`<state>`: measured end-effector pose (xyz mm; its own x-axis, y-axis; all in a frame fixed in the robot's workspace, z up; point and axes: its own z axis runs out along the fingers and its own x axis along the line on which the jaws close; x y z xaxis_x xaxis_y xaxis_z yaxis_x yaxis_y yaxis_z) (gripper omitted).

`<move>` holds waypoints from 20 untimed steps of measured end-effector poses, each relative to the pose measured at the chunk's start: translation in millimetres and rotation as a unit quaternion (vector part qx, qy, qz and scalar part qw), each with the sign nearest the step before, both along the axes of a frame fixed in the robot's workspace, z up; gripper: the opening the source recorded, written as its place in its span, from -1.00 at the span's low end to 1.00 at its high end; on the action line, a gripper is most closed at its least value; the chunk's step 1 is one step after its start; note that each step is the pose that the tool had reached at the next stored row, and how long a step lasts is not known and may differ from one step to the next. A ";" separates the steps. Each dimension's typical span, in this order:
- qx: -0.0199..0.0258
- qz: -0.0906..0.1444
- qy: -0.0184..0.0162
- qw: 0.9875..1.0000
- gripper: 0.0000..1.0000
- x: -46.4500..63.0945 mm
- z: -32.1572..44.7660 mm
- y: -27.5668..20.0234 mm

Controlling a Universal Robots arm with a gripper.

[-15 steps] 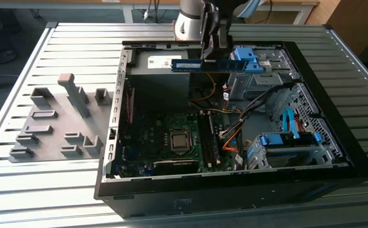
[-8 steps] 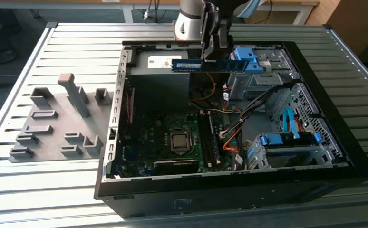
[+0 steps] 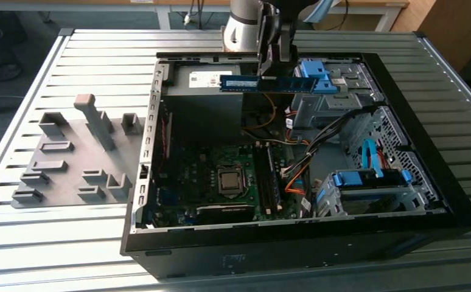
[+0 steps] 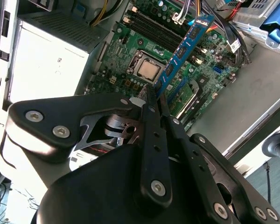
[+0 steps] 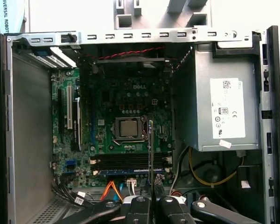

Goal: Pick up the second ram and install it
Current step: 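Insert the second ram into the second slot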

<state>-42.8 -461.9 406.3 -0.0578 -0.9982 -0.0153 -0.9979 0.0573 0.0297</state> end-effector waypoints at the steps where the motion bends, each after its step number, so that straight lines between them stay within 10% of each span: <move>1: 0.000 -0.002 0.000 1.000 -0.72 0.0 0.0 0.0; 20: 0.000 -0.060 0.000 0.998 -0.72 0.0 -0.4 0.0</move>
<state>-42.8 -461.9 405.9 -0.1764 -0.9842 -0.0153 -0.9840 0.1759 0.0297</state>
